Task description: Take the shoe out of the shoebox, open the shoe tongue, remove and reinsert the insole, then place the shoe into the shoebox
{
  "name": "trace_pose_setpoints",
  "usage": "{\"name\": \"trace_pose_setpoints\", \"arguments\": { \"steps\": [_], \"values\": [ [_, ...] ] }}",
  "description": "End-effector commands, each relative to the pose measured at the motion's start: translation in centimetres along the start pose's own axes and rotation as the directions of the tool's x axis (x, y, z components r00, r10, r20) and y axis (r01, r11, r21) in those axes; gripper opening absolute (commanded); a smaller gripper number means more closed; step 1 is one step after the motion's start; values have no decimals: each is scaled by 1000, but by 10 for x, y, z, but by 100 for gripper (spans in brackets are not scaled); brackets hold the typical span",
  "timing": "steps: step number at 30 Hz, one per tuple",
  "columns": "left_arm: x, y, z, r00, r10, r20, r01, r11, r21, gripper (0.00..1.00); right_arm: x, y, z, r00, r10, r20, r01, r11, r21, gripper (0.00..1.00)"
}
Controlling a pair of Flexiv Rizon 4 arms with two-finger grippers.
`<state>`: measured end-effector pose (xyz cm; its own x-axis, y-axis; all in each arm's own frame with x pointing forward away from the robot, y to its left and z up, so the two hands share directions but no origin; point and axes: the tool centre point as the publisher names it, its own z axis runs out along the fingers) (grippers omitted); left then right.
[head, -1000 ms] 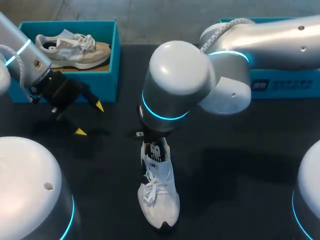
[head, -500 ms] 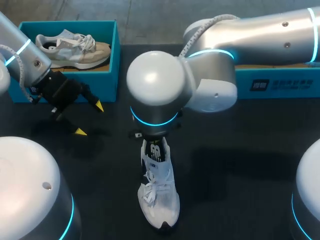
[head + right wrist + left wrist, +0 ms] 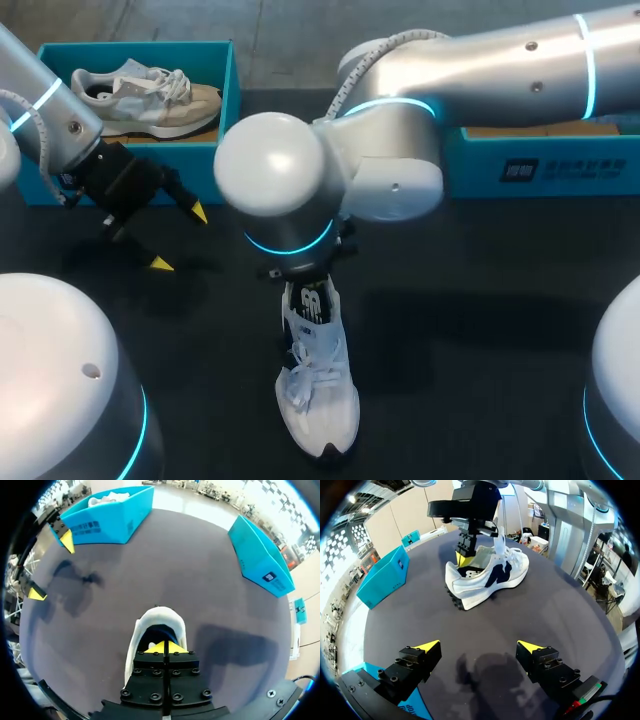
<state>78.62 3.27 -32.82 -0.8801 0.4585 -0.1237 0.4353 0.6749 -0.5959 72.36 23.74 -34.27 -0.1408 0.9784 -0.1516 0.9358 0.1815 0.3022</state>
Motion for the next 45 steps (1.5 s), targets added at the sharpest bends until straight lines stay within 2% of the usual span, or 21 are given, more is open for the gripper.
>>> {"name": "trace_pose_setpoints", "arguments": {
  "steps": [1,16,35,39,45],
  "values": [
    [0,0,-1,1000,0,-2,0,1000,-3,100,5,-6,7,999,24,32,-24,1000,-11,0],
    [0,0,-1,1000,0,-2,0,1000,-3,100,-4,-11,30,999,12,36,-12,1000,18,0],
    [0,0,-1,1000,0,-2,0,1000,-3,100,9,-14,60,999,-40,15,38,996,78,0],
    [0,0,-1,1000,0,-2,0,1000,-3,100,9,-14,51,999,-36,11,35,998,55,0],
    [0,0,-1,1000,0,-2,0,1000,-3,100,5,-14,25,997,-35,66,34,999,10,0]
  ]
}}
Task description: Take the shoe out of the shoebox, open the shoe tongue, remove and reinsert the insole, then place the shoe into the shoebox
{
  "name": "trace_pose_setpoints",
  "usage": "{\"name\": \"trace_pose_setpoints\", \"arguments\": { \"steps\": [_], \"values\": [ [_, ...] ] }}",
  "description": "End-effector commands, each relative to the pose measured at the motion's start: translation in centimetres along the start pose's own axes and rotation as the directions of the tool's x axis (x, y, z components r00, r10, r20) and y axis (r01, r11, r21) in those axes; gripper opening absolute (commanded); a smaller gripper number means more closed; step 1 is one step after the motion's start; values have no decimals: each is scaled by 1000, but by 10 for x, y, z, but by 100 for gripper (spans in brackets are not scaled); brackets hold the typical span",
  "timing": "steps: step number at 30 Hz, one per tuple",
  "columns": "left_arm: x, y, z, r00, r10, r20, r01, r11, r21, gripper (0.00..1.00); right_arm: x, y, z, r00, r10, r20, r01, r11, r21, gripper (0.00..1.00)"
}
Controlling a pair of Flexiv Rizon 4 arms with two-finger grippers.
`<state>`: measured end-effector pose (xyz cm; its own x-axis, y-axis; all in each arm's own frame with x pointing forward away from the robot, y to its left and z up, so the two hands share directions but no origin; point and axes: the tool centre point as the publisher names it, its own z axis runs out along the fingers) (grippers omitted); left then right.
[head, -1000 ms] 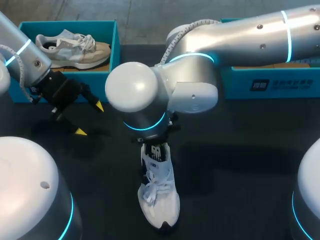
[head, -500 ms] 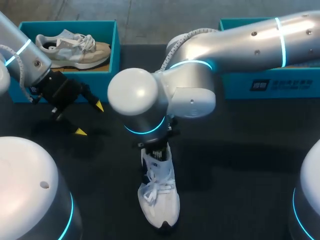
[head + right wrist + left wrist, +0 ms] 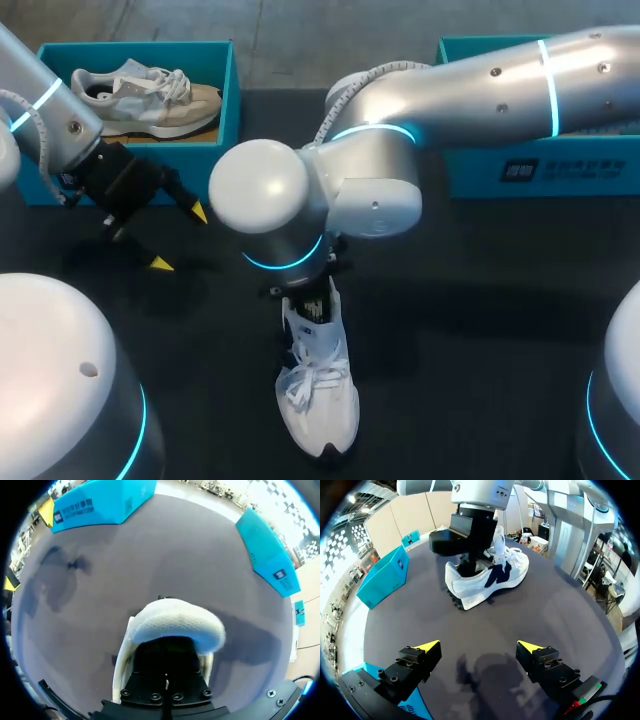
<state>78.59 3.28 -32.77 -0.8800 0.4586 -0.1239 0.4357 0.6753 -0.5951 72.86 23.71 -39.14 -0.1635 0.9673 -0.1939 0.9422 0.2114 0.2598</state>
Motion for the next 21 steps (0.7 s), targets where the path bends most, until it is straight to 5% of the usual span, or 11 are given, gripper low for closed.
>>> {"name": "trace_pose_setpoints", "arguments": {
  "steps": [1,9,21],
  "values": [
    [0,0,0,1000,0,-2,0,1000,-2,100,-2,-5,-25,999,2,41,-1,999,-32,0],
    [0,0,0,1000,0,-2,0,1000,-2,100,-5,-3,-33,995,-9,101,12,1000,-26,0],
    [0,0,0,1000,0,-2,0,1000,-2,100,-6,-5,-8,989,-48,141,41,998,52,0]
  ]
}}
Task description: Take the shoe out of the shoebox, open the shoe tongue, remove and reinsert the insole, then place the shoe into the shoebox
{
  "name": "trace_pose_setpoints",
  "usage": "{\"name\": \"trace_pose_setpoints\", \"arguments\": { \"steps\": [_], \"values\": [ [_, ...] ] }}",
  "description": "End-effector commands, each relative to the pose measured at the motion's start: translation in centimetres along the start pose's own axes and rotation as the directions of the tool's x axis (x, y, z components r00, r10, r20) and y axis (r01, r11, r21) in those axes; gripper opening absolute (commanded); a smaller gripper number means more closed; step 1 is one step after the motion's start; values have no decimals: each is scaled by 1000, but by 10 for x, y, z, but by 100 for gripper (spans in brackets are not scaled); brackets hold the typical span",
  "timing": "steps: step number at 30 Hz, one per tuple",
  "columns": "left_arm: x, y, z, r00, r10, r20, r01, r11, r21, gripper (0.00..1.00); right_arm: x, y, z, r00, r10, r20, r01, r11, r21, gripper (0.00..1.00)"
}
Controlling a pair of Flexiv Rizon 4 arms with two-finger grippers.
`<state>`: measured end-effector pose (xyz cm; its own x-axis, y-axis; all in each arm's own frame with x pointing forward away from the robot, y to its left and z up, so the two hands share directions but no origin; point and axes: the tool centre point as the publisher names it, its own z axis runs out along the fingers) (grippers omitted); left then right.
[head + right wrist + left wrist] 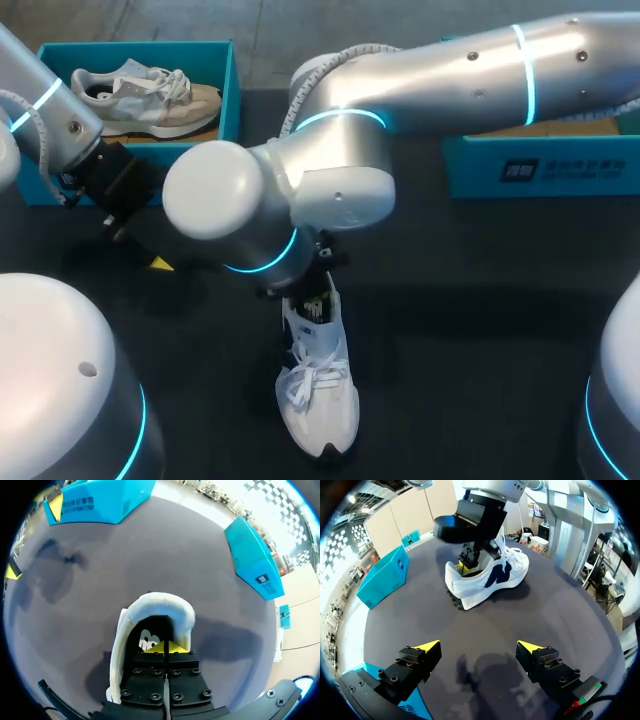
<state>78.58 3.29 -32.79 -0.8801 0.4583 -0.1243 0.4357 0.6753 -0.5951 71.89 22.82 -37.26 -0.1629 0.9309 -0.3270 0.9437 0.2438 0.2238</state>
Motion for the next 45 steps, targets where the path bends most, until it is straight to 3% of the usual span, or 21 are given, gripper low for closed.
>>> {"name": "trace_pose_setpoints", "arguments": {
  "steps": [1,14,18,27,40,45],
  "values": [
    [0,0,0,1000,0,-3,0,1000,-2,100,6,1,13,1000,-6,5,6,1000,23,0],
    [0,0,0,1000,0,-3,0,1000,-2,100,19,-7,44,998,-11,-63,17,996,91,0],
    [0,0,0,1000,0,-3,0,1000,-2,100,20,-11,42,994,11,-106,-3,998,67,0],
    [0,0,0,1000,0,-3,0,1000,-2,100,14,-8,5,988,31,-149,-34,999,-12,0],
    [0,0,0,1000,0,-3,0,1000,-2,100,37,-6,48,969,18,-247,4,996,90,0],
    [0,0,0,1000,0,-3,0,1000,-2,100,31,-9,37,968,27,-250,-4,996,90,0]
  ]
}}
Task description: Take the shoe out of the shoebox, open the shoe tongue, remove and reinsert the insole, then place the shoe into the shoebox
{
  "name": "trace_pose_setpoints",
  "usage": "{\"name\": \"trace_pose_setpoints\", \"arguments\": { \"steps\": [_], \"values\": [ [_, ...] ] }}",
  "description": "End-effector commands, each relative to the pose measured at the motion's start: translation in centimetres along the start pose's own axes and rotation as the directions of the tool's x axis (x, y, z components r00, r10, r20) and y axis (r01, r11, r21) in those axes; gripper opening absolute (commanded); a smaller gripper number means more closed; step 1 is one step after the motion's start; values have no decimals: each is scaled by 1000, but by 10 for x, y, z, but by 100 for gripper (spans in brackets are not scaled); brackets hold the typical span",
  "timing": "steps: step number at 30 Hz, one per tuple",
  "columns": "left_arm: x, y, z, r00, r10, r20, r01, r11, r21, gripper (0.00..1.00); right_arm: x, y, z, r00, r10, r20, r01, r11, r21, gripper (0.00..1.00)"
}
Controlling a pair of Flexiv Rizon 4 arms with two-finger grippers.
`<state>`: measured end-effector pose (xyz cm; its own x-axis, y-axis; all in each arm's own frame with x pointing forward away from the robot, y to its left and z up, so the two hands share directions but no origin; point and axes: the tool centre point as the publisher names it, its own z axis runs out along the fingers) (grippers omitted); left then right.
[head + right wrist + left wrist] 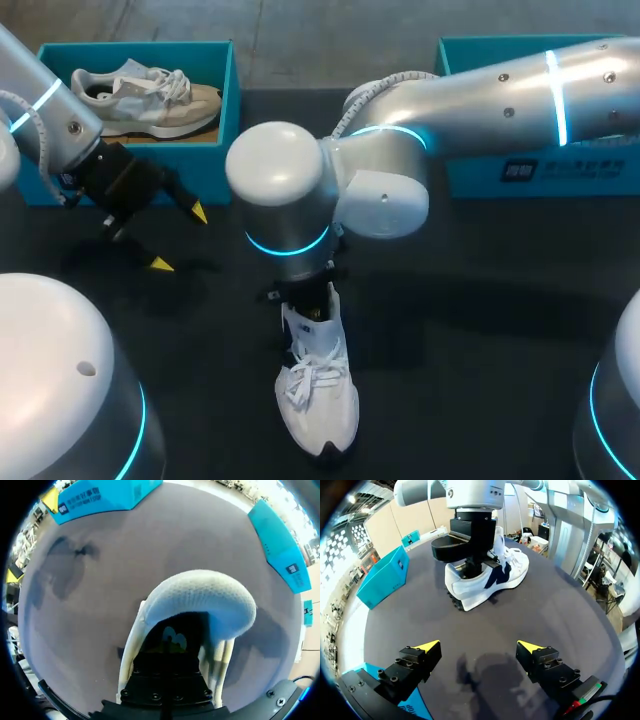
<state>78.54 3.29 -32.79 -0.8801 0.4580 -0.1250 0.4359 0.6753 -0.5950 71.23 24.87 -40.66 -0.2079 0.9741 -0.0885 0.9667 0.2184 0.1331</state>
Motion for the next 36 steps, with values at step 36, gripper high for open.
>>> {"name": "trace_pose_setpoints", "arguments": {
  "steps": [36],
  "values": [
    [-1,0,0,1000,0,-4,0,1000,-2,100,-6,-26,-49,993,98,-60,-93,992,79,0]
  ]
}}
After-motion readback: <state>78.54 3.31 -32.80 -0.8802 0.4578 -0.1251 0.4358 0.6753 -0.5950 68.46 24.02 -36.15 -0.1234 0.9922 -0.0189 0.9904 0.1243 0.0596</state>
